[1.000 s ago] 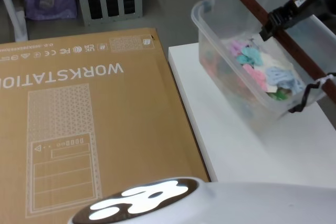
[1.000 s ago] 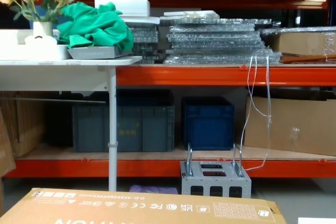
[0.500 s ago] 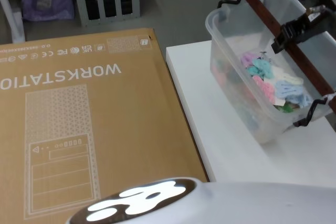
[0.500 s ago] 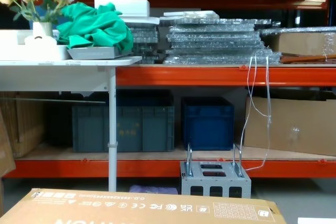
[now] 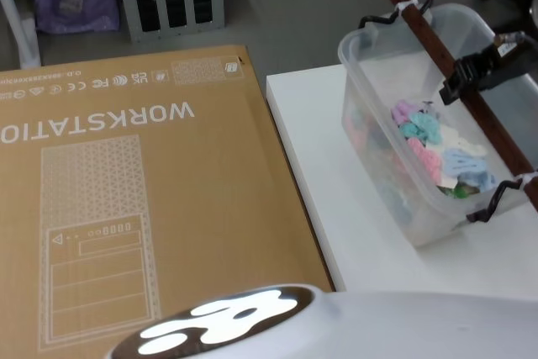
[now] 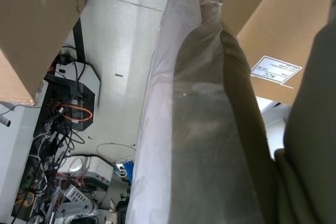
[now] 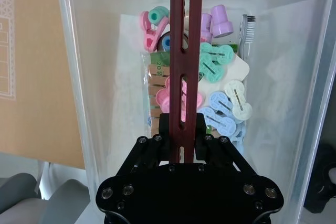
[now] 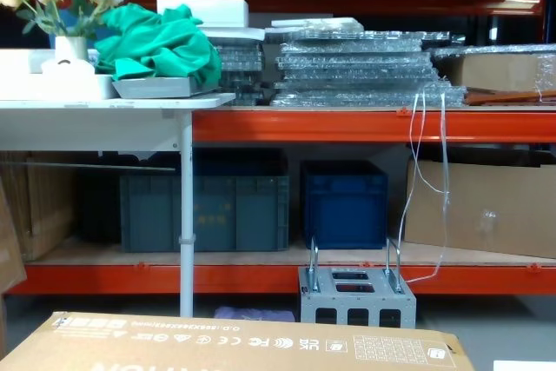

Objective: Use one hand to grasp the basket and place it at the designated location.

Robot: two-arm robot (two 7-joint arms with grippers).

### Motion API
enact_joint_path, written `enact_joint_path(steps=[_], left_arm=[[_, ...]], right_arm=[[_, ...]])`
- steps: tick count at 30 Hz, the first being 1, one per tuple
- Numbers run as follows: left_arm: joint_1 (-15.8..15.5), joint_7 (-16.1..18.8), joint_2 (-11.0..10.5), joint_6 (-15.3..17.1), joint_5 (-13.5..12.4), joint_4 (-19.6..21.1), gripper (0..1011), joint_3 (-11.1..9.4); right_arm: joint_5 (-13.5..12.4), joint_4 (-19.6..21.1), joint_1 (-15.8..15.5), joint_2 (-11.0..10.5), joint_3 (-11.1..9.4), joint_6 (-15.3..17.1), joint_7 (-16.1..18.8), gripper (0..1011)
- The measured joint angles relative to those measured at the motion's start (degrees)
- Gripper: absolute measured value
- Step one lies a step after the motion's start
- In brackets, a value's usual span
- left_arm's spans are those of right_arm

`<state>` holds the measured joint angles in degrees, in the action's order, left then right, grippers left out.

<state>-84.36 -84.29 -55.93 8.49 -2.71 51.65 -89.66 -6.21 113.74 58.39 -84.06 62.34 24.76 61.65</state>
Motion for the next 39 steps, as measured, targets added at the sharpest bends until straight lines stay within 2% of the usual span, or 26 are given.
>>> enact_joint_path(steps=[9,16,26,39], left_arm=[[0.0,0.0,0.0,0.0,0.0,0.0,0,0.0],[0.0,0.0,0.0,0.0,0.0,0.0,0,0.0],[0.0,0.0,0.0,0.0,0.0,0.0,0,0.0],[0.0,0.0,0.0,0.0,0.0,0.0,0,0.0]], right_arm=[[-1.1,0.4,-2.0,-1.8,-0.2,0.8,-2.0,240],[-0.3,-1.3,-2.4,-1.2,-0.9,0.1,-1.2,240],[0.7,-5.1,-3.4,1.1,-1.6,-2.6,0.2,239],[1.9,-11.1,-4.2,5.6,-2.3,-5.1,4.2,240]])
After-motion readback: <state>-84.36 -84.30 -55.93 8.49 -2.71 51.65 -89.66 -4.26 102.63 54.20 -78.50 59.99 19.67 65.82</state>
